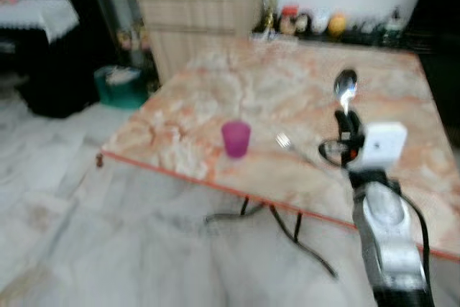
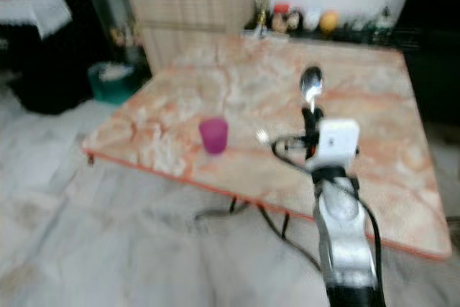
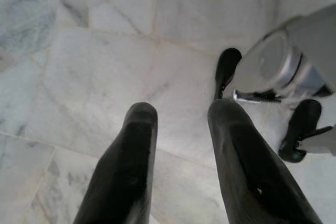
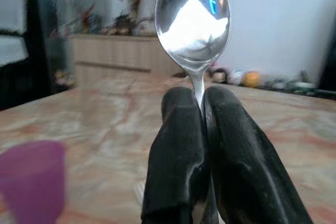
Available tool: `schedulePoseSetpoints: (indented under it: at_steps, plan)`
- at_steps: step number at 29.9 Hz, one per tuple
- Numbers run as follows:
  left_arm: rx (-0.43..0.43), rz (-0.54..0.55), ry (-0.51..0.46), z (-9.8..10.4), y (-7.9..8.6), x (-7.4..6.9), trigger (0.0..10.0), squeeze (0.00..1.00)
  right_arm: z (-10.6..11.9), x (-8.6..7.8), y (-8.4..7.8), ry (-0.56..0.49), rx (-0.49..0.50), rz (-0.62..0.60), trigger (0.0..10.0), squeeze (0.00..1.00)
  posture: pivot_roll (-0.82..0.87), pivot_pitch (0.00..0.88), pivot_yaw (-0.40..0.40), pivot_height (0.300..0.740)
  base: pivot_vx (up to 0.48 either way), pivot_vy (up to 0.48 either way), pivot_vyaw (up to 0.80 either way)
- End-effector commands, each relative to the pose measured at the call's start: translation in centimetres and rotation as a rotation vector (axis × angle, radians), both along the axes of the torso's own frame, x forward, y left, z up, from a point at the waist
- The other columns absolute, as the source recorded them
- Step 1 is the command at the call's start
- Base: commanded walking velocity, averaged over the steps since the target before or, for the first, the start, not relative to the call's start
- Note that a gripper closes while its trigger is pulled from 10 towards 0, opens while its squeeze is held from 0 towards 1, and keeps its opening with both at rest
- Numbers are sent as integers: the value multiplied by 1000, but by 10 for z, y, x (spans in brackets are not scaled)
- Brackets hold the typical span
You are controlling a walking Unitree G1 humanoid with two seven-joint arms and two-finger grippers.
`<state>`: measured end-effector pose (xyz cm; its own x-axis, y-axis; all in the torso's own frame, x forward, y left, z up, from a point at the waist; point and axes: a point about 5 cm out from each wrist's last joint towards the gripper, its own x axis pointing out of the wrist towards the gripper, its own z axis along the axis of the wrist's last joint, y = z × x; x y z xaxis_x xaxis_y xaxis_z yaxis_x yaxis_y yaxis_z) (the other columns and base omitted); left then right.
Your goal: Setting the table
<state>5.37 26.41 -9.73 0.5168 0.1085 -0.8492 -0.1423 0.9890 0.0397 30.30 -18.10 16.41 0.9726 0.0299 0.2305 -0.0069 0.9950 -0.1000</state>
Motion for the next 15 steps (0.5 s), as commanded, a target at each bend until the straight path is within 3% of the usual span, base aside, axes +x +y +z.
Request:
schedulePoseSetpoints:
  at_steps: [1, 10, 15]
  plan:
    - [9, -9, -33, 3, 2, 11, 10000, 0, 6, 2, -1, -18, 1, -4, 10000, 0, -73, 0, 20, 740, 0, 0, 0]
    - [19, -19, -35, 3, 2, 12, 10000, 0, 8, 4, -3, -25, 4, -11, 10000, 0, -72, 0, 21, 740, 0, 0, 0]
    - [22, -24, -35, 3, 2, 12, 10000, 0, 9, 6, -4, -23, 18, -13, 10000, 0, -74, 0, 22, 740, 0, 0, -700]
